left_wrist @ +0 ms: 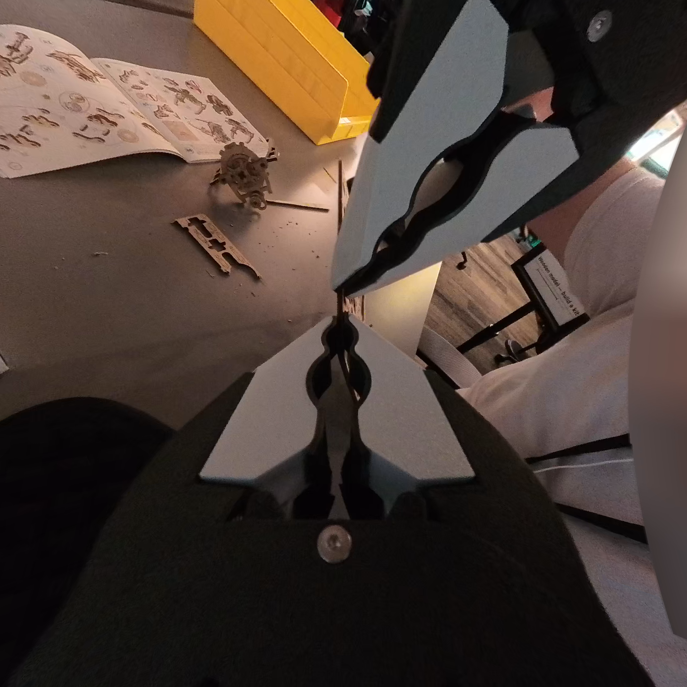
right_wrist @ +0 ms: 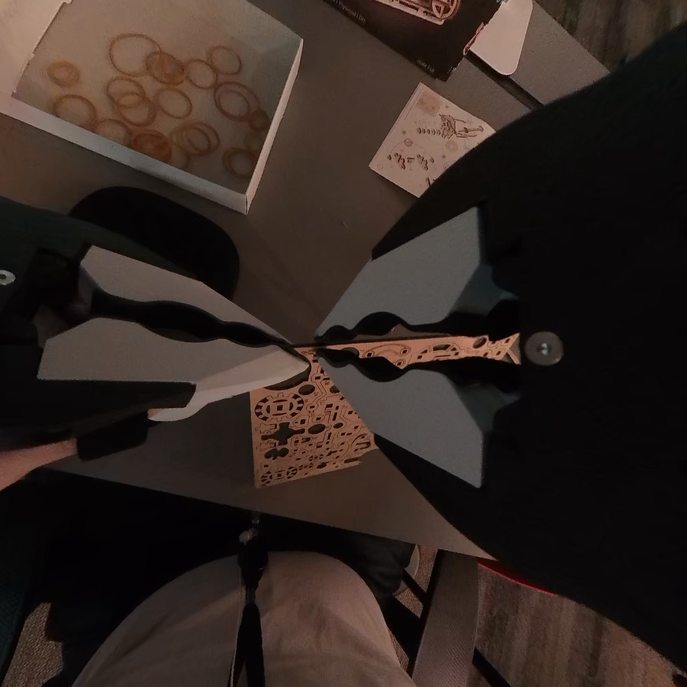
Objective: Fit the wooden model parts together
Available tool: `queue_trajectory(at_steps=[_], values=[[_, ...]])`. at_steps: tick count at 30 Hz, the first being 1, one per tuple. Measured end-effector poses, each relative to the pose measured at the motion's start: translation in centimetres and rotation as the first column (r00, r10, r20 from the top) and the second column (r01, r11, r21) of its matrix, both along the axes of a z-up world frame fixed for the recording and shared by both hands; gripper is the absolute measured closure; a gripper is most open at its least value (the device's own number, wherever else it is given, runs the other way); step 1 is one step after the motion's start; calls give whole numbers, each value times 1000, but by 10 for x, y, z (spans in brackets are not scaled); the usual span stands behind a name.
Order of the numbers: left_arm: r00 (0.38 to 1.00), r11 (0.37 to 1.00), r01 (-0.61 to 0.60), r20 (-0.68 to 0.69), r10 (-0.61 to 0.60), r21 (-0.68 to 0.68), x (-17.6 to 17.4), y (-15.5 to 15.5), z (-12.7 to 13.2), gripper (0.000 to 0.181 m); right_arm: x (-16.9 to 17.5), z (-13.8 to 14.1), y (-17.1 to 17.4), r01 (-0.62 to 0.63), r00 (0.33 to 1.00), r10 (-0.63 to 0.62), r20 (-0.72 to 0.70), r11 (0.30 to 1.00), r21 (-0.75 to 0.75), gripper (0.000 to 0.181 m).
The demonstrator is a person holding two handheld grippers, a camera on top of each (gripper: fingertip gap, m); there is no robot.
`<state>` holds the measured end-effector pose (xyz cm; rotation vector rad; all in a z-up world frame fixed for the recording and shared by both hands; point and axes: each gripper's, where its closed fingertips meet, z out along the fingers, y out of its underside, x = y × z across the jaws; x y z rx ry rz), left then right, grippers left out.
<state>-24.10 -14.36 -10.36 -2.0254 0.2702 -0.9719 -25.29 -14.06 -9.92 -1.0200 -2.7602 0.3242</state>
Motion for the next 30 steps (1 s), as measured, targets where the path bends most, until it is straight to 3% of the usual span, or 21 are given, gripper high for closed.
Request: queue_trajectory(at_steps=[12, 17, 24, 30], values=[[1000, 1000, -4, 4, 4, -3, -1, 1, -1, 181, 0, -2, 0, 20, 1000, -19, 22, 998, -54, 175], [1000, 1000, -15, -7, 15, -4, -3, 2, -2, 181, -2, -3, 2, -2, 1000, 2, -2, 1000, -9, 178], [994, 999, 40, 106, -38, -20, 6, -5, 3, 179, 2, -3, -3, 15, 1000, -13, 27, 999, -38, 179], [998, 999, 16, 58, -14, -36, 6, -3, -8, 178, 2, -14, 0, 18, 1000, -18, -1, 1000, 24, 179]])
